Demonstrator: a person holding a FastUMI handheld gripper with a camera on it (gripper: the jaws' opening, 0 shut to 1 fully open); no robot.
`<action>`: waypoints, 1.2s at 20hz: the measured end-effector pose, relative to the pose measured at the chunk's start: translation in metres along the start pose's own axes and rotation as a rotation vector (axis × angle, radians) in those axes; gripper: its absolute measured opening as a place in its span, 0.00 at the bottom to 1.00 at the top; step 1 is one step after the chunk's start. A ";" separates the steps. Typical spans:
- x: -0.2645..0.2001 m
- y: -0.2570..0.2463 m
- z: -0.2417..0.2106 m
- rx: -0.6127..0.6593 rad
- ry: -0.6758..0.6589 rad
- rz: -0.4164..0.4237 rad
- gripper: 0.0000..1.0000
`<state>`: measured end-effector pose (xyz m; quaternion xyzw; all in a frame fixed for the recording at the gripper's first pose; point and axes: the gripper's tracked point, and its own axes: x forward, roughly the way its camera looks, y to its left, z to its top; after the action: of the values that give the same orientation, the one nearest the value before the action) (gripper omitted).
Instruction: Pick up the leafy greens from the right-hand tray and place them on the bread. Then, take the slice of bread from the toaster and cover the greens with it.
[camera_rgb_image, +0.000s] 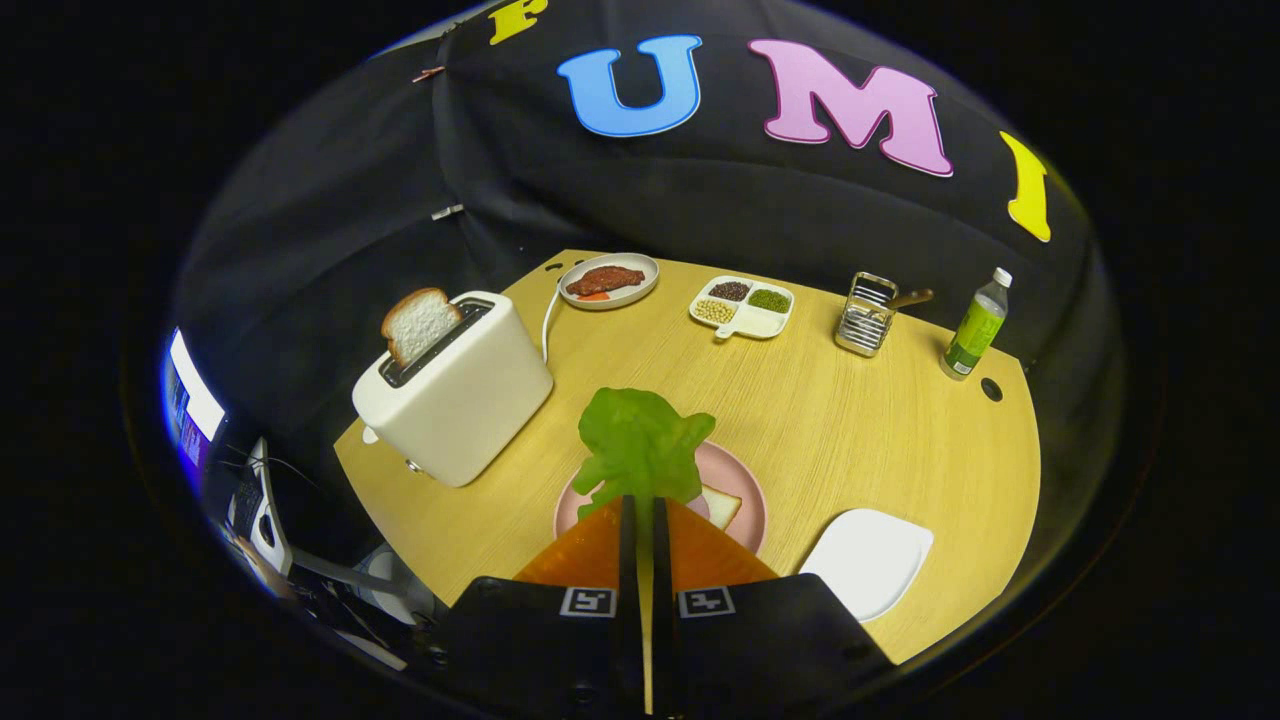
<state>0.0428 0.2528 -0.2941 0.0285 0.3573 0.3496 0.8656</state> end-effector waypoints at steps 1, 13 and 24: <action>0.006 0.000 -0.004 0.000 0.013 -0.003 0.08; 0.031 -0.008 -0.016 0.004 0.031 -0.084 0.99; -0.045 0.049 0.056 -0.039 -0.200 0.004 0.99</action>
<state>0.0277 0.2726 -0.2114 0.0470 0.2623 0.3539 0.8965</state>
